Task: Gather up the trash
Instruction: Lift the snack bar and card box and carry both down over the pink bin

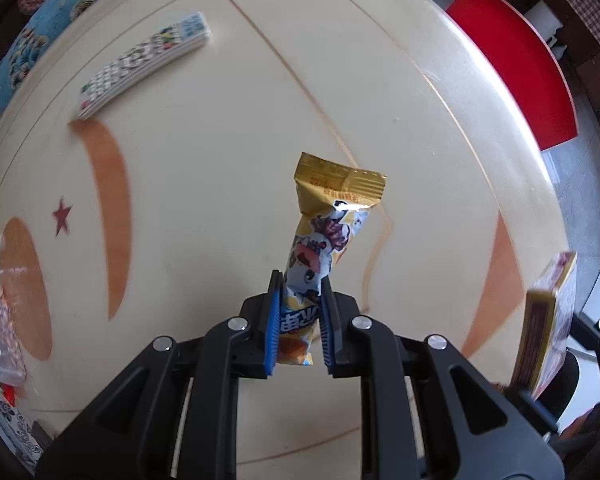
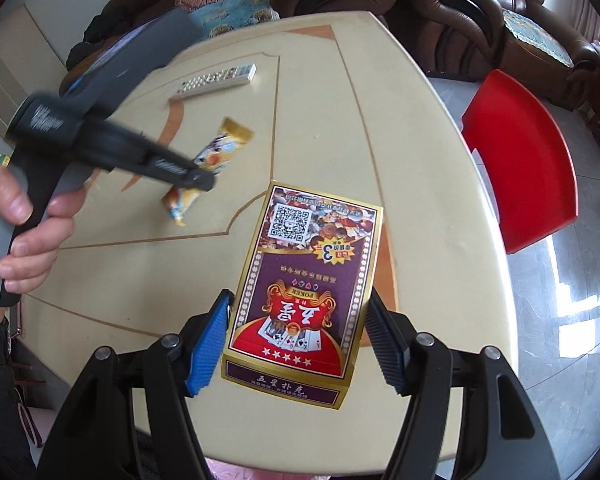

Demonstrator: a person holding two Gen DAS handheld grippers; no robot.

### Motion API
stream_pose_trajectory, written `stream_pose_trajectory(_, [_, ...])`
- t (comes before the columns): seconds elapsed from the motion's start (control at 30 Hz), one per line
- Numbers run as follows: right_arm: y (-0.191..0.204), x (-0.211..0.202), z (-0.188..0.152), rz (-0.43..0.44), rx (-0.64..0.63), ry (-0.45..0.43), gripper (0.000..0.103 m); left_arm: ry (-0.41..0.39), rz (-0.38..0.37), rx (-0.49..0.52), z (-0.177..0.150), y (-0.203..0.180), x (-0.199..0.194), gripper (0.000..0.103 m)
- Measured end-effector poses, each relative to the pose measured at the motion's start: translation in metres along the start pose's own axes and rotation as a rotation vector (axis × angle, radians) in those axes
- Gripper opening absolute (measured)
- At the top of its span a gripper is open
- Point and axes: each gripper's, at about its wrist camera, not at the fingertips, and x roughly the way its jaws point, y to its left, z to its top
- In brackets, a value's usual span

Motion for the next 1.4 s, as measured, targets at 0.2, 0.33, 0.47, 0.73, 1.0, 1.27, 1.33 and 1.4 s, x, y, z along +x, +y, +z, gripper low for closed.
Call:
stream_pose_trajectory(0.2, [0.016,-0.038,-0.007,0.033,-0.036,-0.049,0.063,-0.099,0.007,-0.018,-0.064,0.009,-0.048,0.018])
stream_pose_trajectory(0.33, [0.039,-0.074,-0.018,0.06,-0.084,-0.09,0.063,-0.166,0.018,-0.029,-0.109,0.014,-0.081,0.018])
stream_pose_trajectory(0.47, [0.057,-0.1,-0.033,0.077,-0.137,-0.123,0.063,-0.24,0.036,-0.036,-0.156,0.018,-0.123,0.018])
stream_pose_trajectory(0.73, [0.084,-0.149,-0.074,0.107,-0.209,-0.164,0.063,-0.375,0.091,-0.052,-0.248,0.005,-0.176,0.018])
stream_pose_trajectory(1.0, [0.091,-0.167,-0.122,0.119,-0.242,-0.162,0.063,-0.46,0.12,-0.04,-0.317,-0.031,-0.181,0.018])
stream_pose_trajectory(1.27, [0.085,-0.174,-0.164,0.118,-0.239,-0.15,0.063,-0.462,0.074,-0.01,-0.357,-0.058,-0.159,0.018])
stream_pose_trajectory(1.33, [0.082,-0.171,-0.173,0.119,-0.238,-0.139,0.063,-0.455,0.068,-0.004,-0.364,-0.063,-0.15,0.018])
stream_pose_trajectory(1.4, [0.08,-0.165,-0.184,0.117,-0.234,-0.125,0.063,-0.446,0.058,0.003,-0.369,-0.068,-0.139,0.018])
